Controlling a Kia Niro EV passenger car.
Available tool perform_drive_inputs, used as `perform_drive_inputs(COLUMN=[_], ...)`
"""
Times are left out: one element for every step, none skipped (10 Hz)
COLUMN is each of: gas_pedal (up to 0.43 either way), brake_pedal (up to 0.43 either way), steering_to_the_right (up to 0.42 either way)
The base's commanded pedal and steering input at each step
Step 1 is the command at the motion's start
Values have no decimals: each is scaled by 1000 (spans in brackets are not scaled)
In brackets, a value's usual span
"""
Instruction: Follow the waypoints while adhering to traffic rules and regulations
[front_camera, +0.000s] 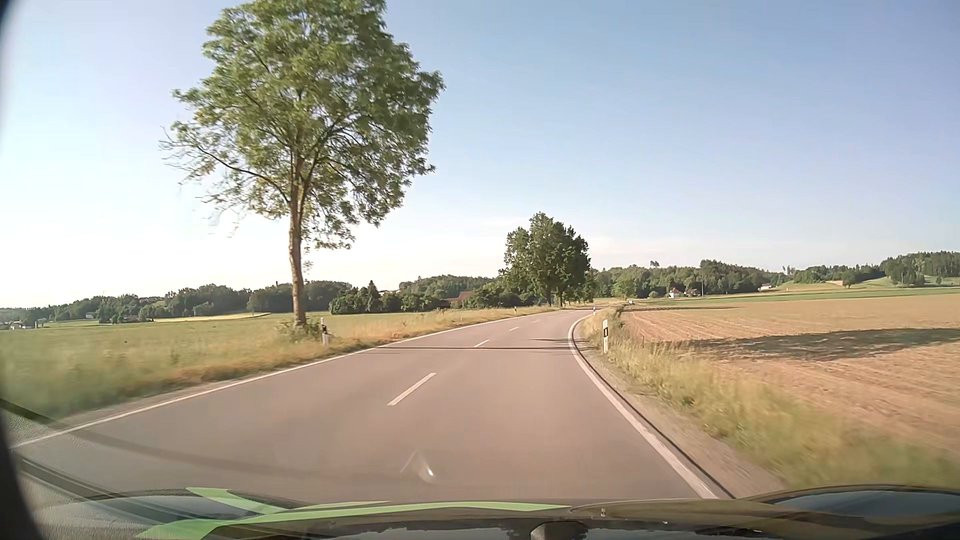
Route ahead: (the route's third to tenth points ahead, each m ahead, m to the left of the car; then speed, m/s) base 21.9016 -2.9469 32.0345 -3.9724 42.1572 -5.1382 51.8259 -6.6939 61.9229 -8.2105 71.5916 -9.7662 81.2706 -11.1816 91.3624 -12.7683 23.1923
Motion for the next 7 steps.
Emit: perform_drive_inputs(gas_pedal=[189,189,189,197,197,197,209], brake_pedal=[0,0,0,0,0,0,0], steering_to_the_right=[17,16,16,16,17,20,22])
